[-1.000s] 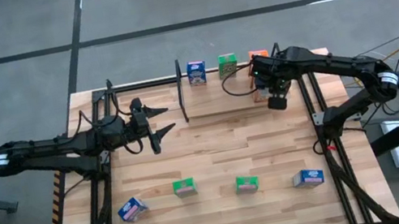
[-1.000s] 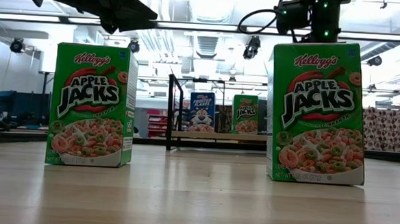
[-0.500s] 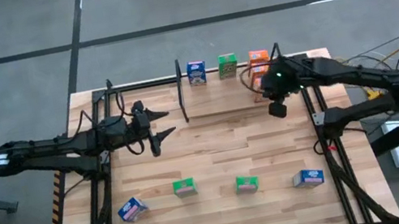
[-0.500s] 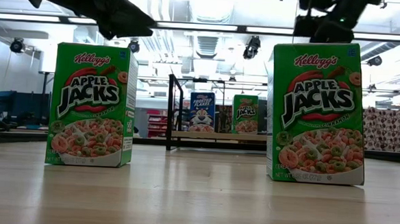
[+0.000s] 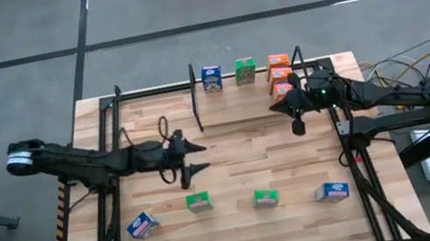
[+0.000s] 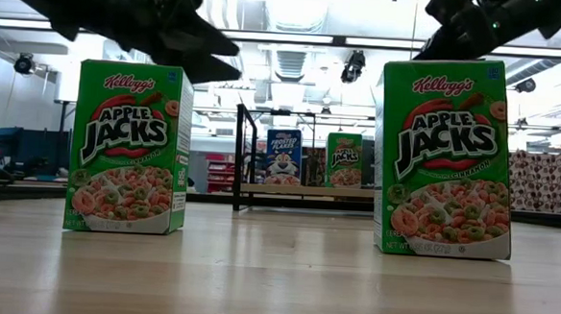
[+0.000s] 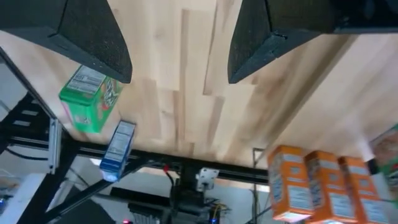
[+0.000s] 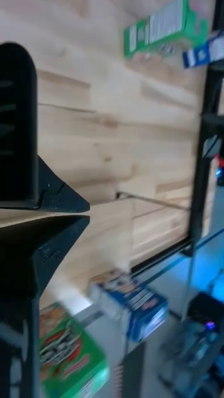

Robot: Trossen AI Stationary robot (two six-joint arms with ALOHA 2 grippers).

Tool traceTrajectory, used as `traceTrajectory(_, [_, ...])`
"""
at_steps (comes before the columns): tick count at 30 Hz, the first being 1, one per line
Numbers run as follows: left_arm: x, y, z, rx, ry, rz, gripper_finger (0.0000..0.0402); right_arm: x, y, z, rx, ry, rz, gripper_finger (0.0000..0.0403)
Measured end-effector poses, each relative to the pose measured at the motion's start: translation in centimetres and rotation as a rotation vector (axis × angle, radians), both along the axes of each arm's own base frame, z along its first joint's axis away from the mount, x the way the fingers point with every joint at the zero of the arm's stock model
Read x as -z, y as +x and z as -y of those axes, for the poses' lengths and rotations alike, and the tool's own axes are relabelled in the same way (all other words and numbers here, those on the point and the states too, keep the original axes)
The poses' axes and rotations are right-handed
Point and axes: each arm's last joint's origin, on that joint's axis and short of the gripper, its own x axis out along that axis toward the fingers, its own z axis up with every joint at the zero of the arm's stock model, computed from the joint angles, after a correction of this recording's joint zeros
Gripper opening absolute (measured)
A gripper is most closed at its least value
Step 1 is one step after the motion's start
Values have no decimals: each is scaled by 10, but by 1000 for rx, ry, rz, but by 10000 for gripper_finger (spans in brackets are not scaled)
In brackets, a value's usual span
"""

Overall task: Stack cereal on shelf
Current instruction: Put the left green cereal box aligned with the other green cereal box on the shelf

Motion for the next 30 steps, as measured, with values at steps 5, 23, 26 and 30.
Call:
traceTrajectory(5, [4,26,4,7,-3,-45,249,9,3,0,-31,-21,55,9])
traceTrajectory(23, [-37,42,31,40,-32,-483,249,18,3,-1,-33,-15,82,9])
traceTrajectory(26, [-48,39,38,54,-38,-541,249,17,4,-3,-43,-16,85,9])
traceTrajectory(30, [-57,35,42,60,-136,-603,251,17,4,-5,-57,-18,92,9])
